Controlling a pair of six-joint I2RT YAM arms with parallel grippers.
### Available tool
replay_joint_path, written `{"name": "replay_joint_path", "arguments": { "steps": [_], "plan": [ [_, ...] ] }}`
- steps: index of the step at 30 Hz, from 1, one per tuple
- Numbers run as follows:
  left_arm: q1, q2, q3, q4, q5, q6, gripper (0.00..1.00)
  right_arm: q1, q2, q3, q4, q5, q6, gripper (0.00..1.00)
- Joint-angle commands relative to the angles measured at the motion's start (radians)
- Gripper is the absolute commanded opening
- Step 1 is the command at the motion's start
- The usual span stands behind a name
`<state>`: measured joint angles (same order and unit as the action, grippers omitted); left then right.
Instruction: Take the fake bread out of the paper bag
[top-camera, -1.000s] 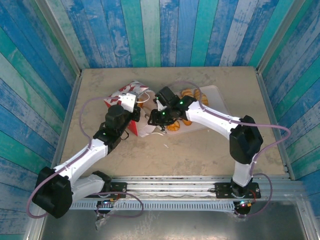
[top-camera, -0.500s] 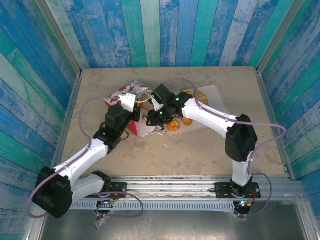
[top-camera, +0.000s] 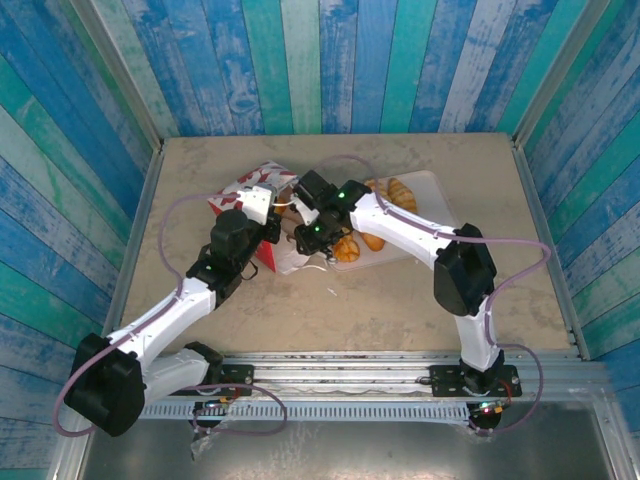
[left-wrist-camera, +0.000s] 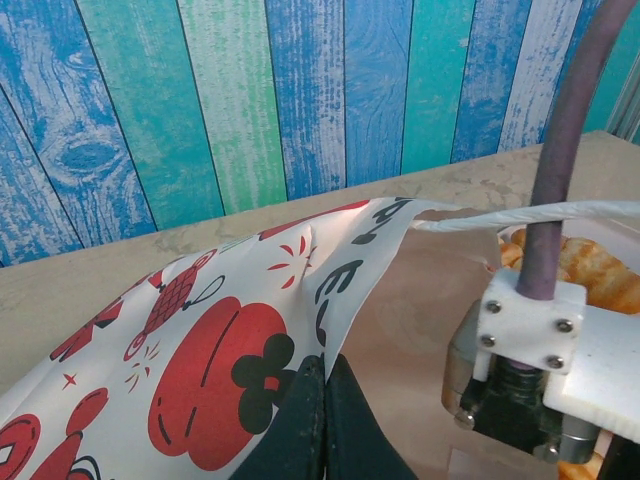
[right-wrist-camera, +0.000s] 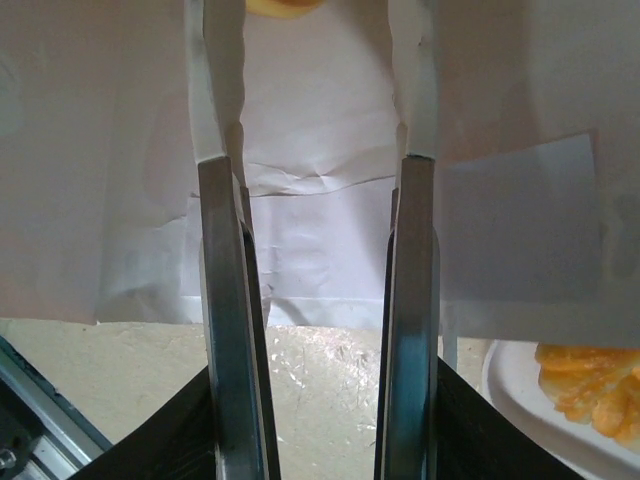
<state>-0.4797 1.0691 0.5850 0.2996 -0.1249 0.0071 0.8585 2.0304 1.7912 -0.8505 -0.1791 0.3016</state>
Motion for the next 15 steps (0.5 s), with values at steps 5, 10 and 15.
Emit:
{"name": "replay_joint_path", "arguments": {
  "steps": [5,10,15],
  "plan": [
    [0.0,-0.03,0.011,0.047,0.014,-0.021,0.02,0.01,0.047,0.075,-0.018,0.015,-0.071,0.47],
    [-0.001,-0.028,0.013,0.064,0.034,-0.034,0.02,0.011,0.066,0.11,-0.039,-0.014,-0.084,0.47],
    [-0.001,-0.023,0.024,0.059,0.039,-0.036,0.02,0.012,0.03,0.068,-0.039,-0.025,-0.1,0.47]
  ]
}}
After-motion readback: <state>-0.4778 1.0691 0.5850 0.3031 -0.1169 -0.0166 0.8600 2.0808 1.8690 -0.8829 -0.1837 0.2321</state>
